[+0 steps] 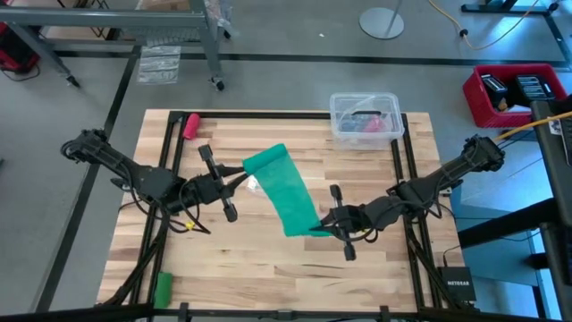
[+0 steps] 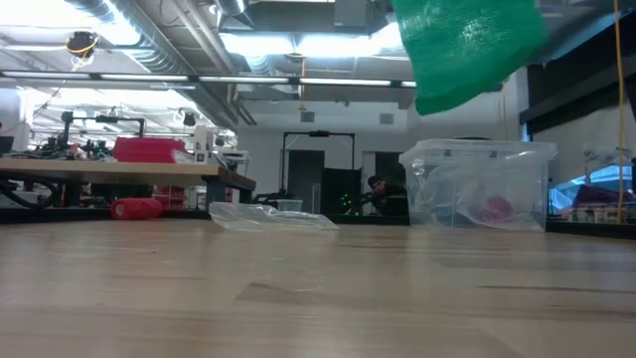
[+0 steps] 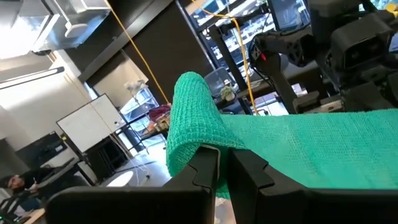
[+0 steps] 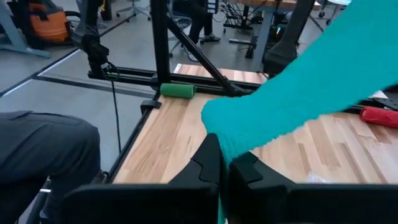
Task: Roll bandage
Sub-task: Roll the green bandage
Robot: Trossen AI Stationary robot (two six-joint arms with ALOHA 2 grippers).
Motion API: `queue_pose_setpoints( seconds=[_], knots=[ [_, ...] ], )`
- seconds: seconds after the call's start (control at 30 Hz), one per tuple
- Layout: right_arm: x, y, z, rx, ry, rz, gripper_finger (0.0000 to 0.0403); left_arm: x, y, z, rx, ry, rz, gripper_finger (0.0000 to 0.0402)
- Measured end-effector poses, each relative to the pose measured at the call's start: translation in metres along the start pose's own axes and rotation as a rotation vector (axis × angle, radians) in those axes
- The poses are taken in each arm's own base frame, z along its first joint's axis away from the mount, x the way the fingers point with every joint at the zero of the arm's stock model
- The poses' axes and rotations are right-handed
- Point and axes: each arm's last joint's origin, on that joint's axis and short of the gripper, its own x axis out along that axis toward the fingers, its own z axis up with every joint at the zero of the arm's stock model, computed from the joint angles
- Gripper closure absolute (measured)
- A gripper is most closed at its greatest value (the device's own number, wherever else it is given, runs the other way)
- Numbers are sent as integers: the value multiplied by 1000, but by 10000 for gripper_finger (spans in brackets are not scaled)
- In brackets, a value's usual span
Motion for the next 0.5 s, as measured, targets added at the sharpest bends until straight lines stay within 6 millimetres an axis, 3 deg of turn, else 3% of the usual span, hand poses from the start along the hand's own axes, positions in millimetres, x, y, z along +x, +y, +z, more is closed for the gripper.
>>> queue_pose_setpoints(
  seconds=[0.5],
  knots=[
    [0,1,0,0,-3,4,402,0,-1,-1,10,10,-5,384]
  ],
)
